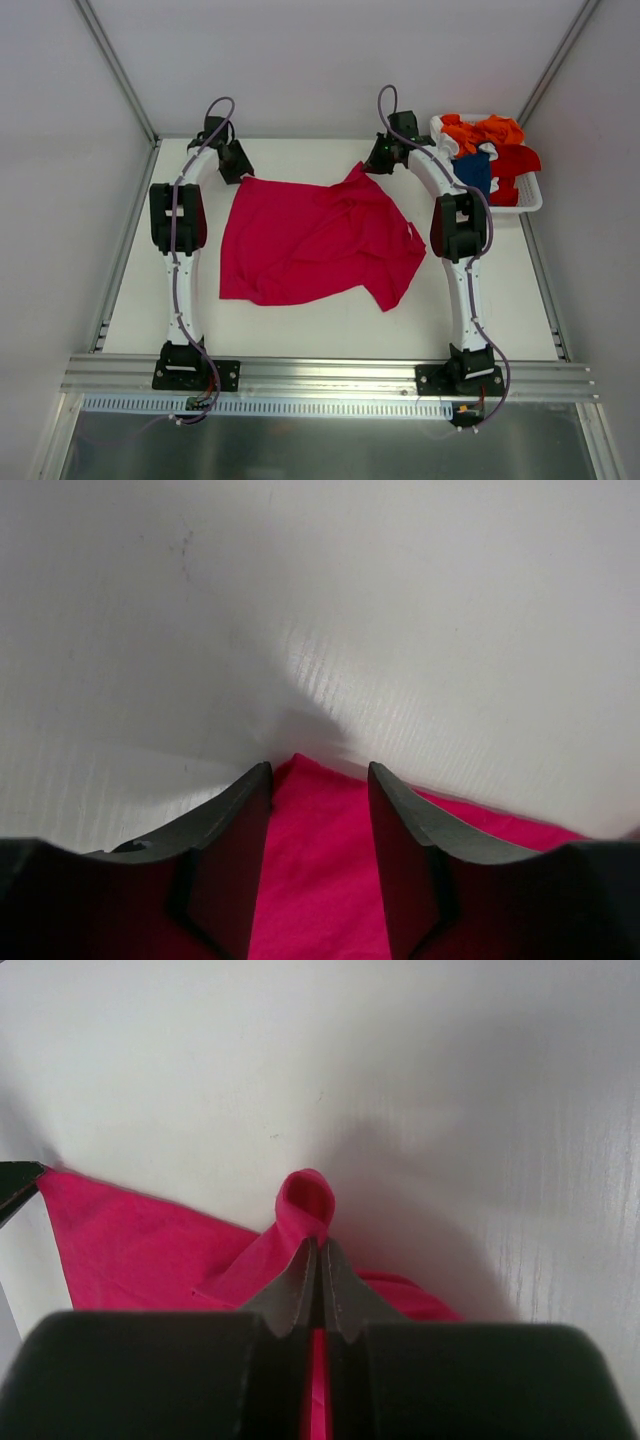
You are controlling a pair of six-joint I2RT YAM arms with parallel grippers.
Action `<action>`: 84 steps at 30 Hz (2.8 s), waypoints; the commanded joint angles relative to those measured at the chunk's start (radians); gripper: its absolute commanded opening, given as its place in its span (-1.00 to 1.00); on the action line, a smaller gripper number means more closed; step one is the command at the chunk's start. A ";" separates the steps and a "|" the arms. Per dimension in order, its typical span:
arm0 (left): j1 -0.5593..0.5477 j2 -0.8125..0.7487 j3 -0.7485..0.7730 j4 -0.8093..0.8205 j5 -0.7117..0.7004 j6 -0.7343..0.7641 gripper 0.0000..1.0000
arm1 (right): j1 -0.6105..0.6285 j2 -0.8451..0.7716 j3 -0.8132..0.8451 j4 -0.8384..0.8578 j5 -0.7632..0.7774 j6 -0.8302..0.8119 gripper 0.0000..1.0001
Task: Fold and stack the t-shirts
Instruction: Flatten the tshirt out
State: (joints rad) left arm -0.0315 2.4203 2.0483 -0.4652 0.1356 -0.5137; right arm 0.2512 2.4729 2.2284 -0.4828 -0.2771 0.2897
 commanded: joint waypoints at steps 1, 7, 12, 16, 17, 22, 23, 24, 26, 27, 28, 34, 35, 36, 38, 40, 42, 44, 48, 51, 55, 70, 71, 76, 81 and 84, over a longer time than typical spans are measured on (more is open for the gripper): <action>0.001 0.019 0.032 -0.009 0.035 -0.002 -0.15 | -0.007 -0.085 0.008 0.000 -0.011 -0.004 -0.99; 0.002 0.026 0.041 -0.007 0.048 0.004 -0.52 | -0.013 -0.075 0.028 0.001 -0.011 0.008 -0.99; 0.004 0.026 0.042 -0.007 0.041 0.001 -1.00 | -0.020 -0.081 0.030 -0.002 -0.008 0.006 -0.99; 0.015 0.019 0.059 -0.007 0.035 0.030 -1.00 | -0.027 -0.088 0.039 -0.002 -0.013 0.009 -0.99; 0.019 0.004 0.070 -0.003 0.036 0.046 -1.00 | -0.033 -0.089 0.053 0.000 -0.016 0.008 -0.99; 0.050 -0.095 0.089 0.033 0.058 0.132 -1.00 | -0.072 -0.117 0.132 0.000 -0.033 0.016 -0.99; 0.053 -0.143 0.082 0.033 0.056 0.158 -1.00 | -0.087 -0.141 0.145 -0.002 -0.037 0.011 -0.99; 0.054 -0.168 0.078 0.040 0.055 0.171 -1.00 | -0.095 -0.159 0.157 -0.002 -0.037 -0.006 -0.99; 0.054 -0.252 0.055 0.053 0.042 0.213 -1.00 | -0.110 -0.205 0.155 0.006 -0.033 -0.036 -0.99; 0.054 -0.283 0.046 0.063 0.038 0.225 -1.00 | -0.115 -0.254 0.155 0.006 -0.030 -0.053 -0.99; 0.054 -0.346 0.026 0.068 0.029 0.236 -1.00 | -0.124 -0.282 0.155 0.006 -0.021 -0.079 -0.99; 0.079 -0.633 -0.080 0.108 0.016 0.250 -1.00 | -0.142 -0.524 0.128 0.007 0.056 -0.179 -0.99; 0.078 -0.667 -0.091 0.108 0.006 0.253 -1.00 | -0.142 -0.555 0.117 0.009 0.064 -0.191 -0.99; 0.077 -0.735 -0.120 0.111 -0.005 0.254 -1.00 | -0.147 -0.619 0.091 0.009 0.073 -0.199 -0.99; 0.087 -0.834 -0.149 0.111 -0.031 0.253 -1.00 | -0.153 -0.679 0.065 0.009 0.111 -0.222 -0.99; 0.103 -0.891 -0.187 0.114 -0.030 0.231 -1.00 | -0.158 -0.749 0.059 0.001 0.131 -0.241 -0.99; 0.134 -0.960 -0.209 0.114 -0.028 0.201 -1.00 | -0.164 -0.804 0.074 -0.014 0.157 -0.244 -0.99; 0.142 -1.019 -0.217 0.114 -0.043 0.208 -1.00 | -0.165 -0.839 0.082 -0.017 0.165 -0.268 -0.99; 0.147 -1.096 -0.220 0.114 -0.085 0.219 -1.00 | -0.165 -0.910 0.062 0.001 0.202 -0.323 -0.99; 0.166 -1.138 -0.224 0.111 -0.112 0.193 -1.00 | -0.171 -0.931 0.036 0.009 0.211 -0.345 -0.99; 0.180 -1.165 -0.238 0.094 -0.129 0.161 -1.00 | -0.178 -0.936 0.004 0.019 0.269 -0.255 -0.99; 0.180 -1.139 -0.188 0.099 -0.004 0.159 -1.00 | -0.187 -0.888 0.160 0.033 0.062 -0.138 -0.99; 0.180 -1.144 -0.182 0.097 0.008 0.161 -1.00 | -0.187 -0.902 0.154 0.045 0.055 -0.148 -0.99; 0.179 -1.228 -0.153 0.073 -0.005 0.185 -1.00 | -0.182 -1.018 0.145 0.030 0.064 -0.208 -0.99; 0.179 -1.306 -0.085 0.025 -0.011 0.196 -1.00 | -0.181 -1.130 0.157 -0.002 0.038 -0.250 -0.99; 0.180 -1.395 -0.085 0.000 -0.040 0.208 -1.00 | -0.181 -1.207 0.157 -0.034 0.018 -0.280 -0.99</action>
State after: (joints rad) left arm 0.1394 1.1240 1.9171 -0.4667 0.1215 -0.3405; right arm 0.0696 1.3613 2.3329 -0.5423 -0.2260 0.0586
